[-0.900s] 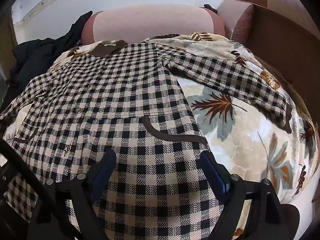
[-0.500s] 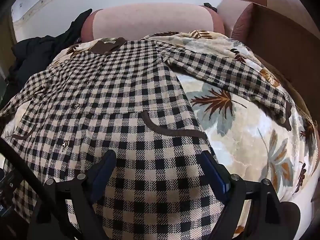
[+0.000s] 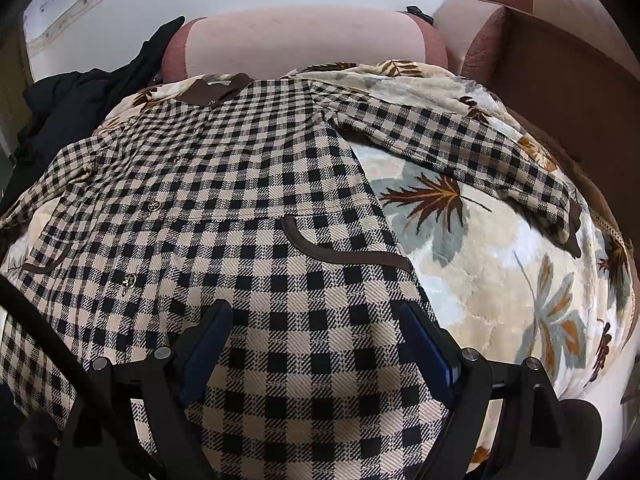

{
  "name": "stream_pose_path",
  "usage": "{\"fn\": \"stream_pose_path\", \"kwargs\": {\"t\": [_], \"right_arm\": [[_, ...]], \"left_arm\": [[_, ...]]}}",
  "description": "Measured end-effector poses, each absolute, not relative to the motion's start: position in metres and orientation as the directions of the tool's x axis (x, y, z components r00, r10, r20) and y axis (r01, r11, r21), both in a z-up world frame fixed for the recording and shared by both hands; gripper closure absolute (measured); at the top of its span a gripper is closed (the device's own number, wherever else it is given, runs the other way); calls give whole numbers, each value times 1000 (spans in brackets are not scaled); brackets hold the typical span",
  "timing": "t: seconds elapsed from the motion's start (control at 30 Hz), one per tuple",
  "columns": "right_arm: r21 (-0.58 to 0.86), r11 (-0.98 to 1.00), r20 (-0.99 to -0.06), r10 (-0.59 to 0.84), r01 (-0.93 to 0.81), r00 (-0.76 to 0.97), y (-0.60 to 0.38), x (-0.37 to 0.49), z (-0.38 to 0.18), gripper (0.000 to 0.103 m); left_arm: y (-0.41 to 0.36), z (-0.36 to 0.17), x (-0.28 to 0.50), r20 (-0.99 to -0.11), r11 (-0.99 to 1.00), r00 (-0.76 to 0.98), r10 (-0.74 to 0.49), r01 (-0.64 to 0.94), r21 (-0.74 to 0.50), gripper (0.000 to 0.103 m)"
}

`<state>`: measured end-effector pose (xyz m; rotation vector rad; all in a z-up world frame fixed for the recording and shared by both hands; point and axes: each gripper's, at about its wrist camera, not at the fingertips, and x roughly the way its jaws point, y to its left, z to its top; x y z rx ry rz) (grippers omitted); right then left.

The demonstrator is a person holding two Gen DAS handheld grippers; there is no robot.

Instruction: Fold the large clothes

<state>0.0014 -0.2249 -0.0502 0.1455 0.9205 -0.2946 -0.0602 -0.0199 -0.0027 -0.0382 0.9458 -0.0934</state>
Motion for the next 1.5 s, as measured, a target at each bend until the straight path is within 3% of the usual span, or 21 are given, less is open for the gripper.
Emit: {"fn": "stream_pose_path", "kwargs": {"t": [0.4,0.63,0.83,1.13,1.5], "right_arm": [[12,954,-768,-184,301,613,-224,-3,-41,14],[-15,948,-730,-228,319,644,-226,-7,-30,14],[-78,947,-672,-280,311,685,-215,-12,-32,14],[-1,979,-791,-125,203,599,-202,-1,-55,14],[17,975,-801,-118,220,587,-205,-1,-58,14]], "left_arm": [[-36,8,-80,-749,956,598,-286,234,-178,1],[-31,6,-78,-751,965,608,-257,197,-170,1],[-14,1,-61,-782,992,612,-120,94,-78,1],[-2,-3,-54,-792,996,604,-86,68,-57,1],[-8,-7,-55,-808,994,581,-98,90,-56,1]]}}
